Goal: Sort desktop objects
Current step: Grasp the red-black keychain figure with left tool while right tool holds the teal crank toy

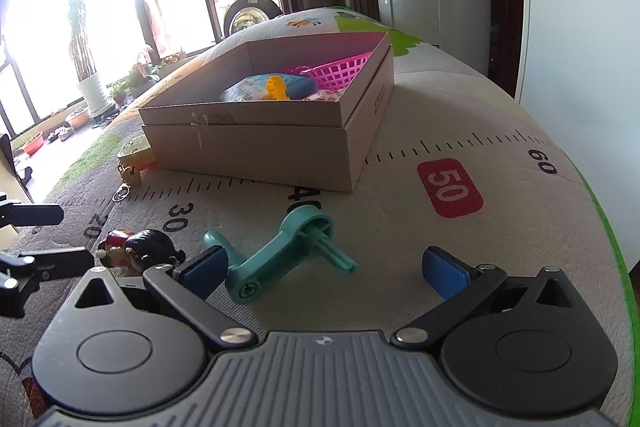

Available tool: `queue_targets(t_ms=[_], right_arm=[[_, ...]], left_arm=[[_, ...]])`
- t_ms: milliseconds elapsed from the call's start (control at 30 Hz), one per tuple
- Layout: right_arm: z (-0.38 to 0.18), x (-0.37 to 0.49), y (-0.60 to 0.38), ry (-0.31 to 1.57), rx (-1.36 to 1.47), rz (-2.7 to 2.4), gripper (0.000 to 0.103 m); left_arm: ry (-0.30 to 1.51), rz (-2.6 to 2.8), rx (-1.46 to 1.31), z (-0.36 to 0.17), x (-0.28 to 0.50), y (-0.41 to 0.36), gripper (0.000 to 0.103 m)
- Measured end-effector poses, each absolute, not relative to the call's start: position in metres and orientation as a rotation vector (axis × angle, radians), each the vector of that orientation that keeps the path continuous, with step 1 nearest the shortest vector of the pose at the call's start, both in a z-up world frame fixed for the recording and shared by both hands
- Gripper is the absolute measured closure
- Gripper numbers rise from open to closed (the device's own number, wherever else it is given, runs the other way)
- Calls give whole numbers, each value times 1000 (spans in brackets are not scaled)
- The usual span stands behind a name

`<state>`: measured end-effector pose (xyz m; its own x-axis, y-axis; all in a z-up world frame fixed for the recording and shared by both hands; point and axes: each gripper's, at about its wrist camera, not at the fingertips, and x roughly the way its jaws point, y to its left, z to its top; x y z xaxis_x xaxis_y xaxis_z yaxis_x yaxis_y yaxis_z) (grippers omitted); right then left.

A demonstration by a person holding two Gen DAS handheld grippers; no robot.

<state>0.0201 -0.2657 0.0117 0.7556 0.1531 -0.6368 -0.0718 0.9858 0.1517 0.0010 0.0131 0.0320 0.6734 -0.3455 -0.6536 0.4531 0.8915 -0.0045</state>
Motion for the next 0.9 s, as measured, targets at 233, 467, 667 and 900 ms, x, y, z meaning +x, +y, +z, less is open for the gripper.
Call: queue_targets(t_ms=[233, 467, 667, 900], right_arm=[[12, 19, -268, 697, 138, 114, 0], [11, 19, -274, 690, 171, 115, 0], [11, 19, -276, 685, 192, 119, 0], [11, 18, -277, 681, 204, 121, 0]], left_arm=[[720, -512, 210, 19, 2, -40, 8], [729, -485, 312, 12, 2, -29, 7], [709, -259, 327, 18, 15, 9, 6], [700, -468, 245, 31, 7, 0, 3]])
